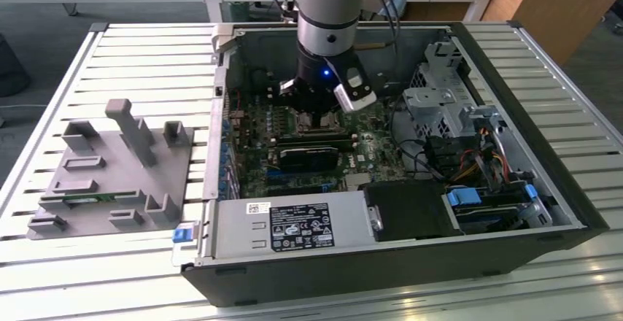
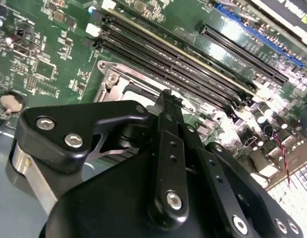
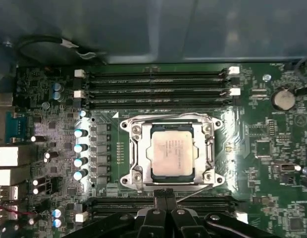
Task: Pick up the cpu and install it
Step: 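Install the second cpu locking lever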
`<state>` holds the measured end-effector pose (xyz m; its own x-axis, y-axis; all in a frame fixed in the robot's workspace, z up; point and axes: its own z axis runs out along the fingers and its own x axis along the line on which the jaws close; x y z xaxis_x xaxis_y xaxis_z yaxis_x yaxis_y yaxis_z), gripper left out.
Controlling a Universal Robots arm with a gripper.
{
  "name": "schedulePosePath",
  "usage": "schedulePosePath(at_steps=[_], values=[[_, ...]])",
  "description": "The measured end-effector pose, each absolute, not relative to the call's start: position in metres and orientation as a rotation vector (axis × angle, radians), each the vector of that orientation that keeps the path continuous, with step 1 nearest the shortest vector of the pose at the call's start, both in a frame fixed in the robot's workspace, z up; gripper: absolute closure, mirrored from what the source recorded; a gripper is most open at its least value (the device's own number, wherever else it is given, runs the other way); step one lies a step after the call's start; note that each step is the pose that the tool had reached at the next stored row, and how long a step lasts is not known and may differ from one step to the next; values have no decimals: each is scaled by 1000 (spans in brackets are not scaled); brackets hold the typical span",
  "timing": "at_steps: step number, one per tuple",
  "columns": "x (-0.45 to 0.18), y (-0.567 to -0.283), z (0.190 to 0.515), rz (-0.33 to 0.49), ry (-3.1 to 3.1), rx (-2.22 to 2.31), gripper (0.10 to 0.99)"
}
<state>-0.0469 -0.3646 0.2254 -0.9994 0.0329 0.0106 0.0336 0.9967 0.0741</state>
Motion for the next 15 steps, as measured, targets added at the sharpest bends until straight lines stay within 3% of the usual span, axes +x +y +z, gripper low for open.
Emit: schedulePosePath(at_steps=[15], values=[[-55,-375,220,-146,-3127,-52,976]])
